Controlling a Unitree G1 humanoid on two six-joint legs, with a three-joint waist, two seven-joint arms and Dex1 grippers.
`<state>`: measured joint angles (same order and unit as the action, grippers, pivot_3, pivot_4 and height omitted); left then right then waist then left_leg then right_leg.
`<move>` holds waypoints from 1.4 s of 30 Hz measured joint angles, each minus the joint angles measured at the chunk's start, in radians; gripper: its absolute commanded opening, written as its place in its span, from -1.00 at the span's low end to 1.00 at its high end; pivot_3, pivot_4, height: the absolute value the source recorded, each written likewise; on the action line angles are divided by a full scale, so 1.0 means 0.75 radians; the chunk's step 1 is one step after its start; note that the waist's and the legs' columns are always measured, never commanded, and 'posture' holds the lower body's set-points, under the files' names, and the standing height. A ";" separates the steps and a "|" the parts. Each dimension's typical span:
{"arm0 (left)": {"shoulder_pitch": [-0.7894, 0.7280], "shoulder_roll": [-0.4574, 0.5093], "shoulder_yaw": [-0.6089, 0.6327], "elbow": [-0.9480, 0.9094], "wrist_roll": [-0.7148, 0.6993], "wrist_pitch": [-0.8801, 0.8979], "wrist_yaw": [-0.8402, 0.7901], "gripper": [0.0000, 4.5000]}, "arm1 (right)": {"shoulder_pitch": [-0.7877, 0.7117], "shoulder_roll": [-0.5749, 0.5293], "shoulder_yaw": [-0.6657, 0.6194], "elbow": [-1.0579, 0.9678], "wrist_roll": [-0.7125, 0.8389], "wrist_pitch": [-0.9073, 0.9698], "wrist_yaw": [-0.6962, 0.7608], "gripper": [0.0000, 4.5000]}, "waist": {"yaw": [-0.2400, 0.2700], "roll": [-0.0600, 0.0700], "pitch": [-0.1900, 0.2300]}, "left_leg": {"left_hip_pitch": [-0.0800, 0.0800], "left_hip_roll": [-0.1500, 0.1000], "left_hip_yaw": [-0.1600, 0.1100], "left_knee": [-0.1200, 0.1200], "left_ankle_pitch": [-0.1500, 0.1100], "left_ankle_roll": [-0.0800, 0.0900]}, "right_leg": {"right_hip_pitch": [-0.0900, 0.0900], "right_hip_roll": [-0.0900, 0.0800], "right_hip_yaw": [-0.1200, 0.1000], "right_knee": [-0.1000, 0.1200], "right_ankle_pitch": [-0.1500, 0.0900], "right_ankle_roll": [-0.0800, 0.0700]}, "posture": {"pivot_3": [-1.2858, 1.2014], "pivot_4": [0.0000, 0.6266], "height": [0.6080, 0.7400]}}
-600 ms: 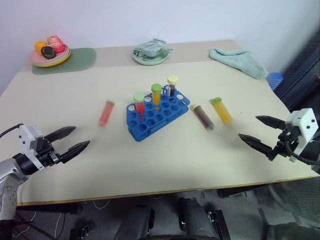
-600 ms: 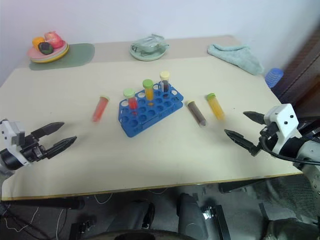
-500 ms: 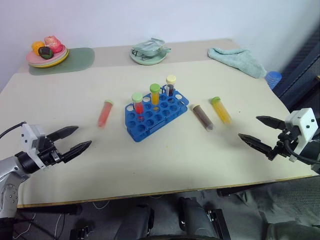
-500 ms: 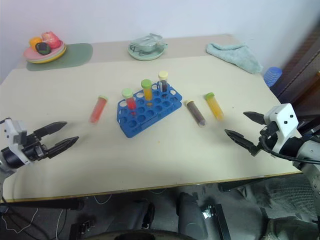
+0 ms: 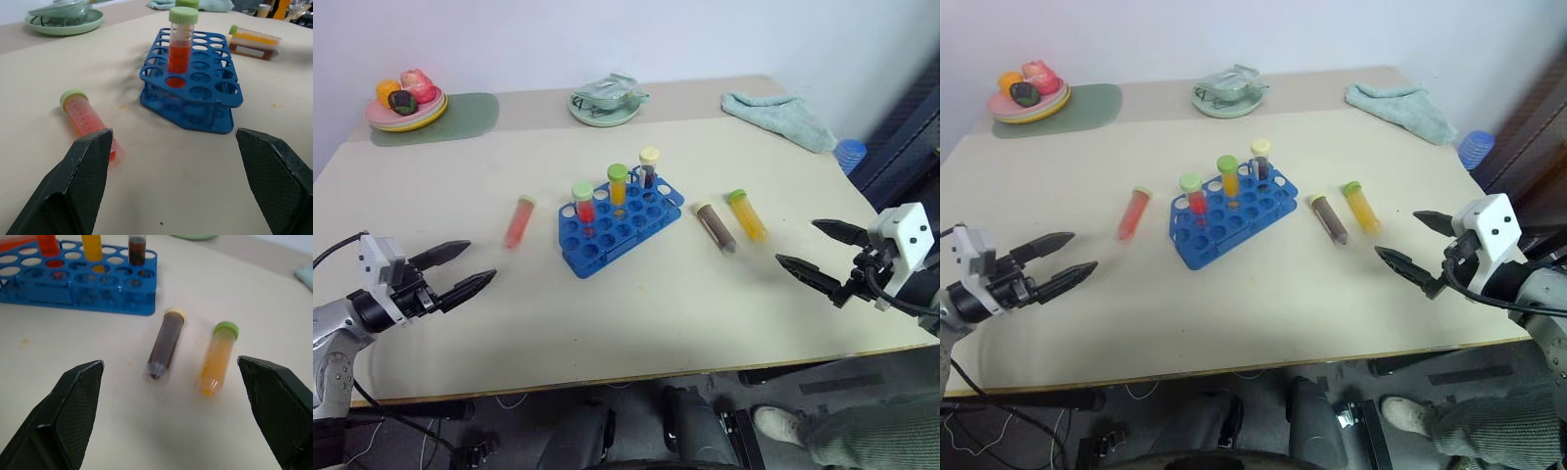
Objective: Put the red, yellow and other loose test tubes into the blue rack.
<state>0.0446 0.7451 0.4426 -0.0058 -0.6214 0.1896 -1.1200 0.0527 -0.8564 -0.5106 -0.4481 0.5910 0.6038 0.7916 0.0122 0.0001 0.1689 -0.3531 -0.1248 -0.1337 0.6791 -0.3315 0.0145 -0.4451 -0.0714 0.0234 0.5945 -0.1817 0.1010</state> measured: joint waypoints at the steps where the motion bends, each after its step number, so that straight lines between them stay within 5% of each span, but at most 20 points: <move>1: 0.000 -0.006 -0.002 -0.008 0.000 0.002 0.002 0.82 | -0.019 0.000 0.007 0.001 -0.001 0.000 -0.003 0.99 | 0.000 0.000 0.000 | 0.000 0.000 0.000 0.000 0.000 0.000 | 0.000 0.000 0.000 0.000 0.000 0.000 | 0.03 -0.52 1.00; 11: -0.064 -0.056 -0.132 -0.231 -0.045 0.107 0.033 0.82 | -0.267 -0.080 0.203 0.019 -0.053 0.234 -0.175 0.99 | 0.001 0.000 0.000 | -0.001 0.000 0.000 0.001 0.000 0.000 | 0.000 0.000 0.000 0.000 0.000 0.000 | 0.03 -0.52 1.00; 24: -0.224 -0.114 -0.393 -0.327 0.017 0.102 0.044 0.82 | -1.230 0.080 0.725 0.753 -0.049 0.873 -0.203 0.99 | 0.001 0.003 0.002 | -0.007 0.000 0.002 0.000 0.004 -0.007 | -0.007 -0.001 0.001 0.000 0.001 -0.002 | 0.03 -0.52 1.00; 30: -0.227 -0.115 -0.423 -0.324 0.058 0.075 0.029 0.82 | -1.498 0.172 0.868 1.199 -0.189 0.845 -0.138 0.99 | -0.002 0.003 0.002 | -0.016 0.000 0.005 0.000 0.004 -0.007 | -0.019 -0.001 0.001 0.001 0.001 -0.002 | 0.03 -0.52 1.00; 42: -0.203 -0.107 -0.423 -0.401 0.057 0.085 0.053 0.82 | -1.604 0.291 0.959 1.598 -0.399 0.615 0.025 0.99 | -0.003 0.003 0.002 | -0.027 0.000 0.005 0.003 0.006 -0.010 | -0.030 0.000 0.001 0.004 0.003 -0.003 | 0.03 -0.52 1.00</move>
<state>-0.1076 0.6652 0.1255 -0.3062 -0.5784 0.2533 -1.0803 -1.1504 -0.6378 0.2088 0.7503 0.2915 1.0649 0.8101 0.0097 0.0022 0.1703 -0.3734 -0.1250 -0.1302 0.6812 -0.3271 0.0072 -0.4677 -0.0715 0.0239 0.5977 -0.1794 0.0984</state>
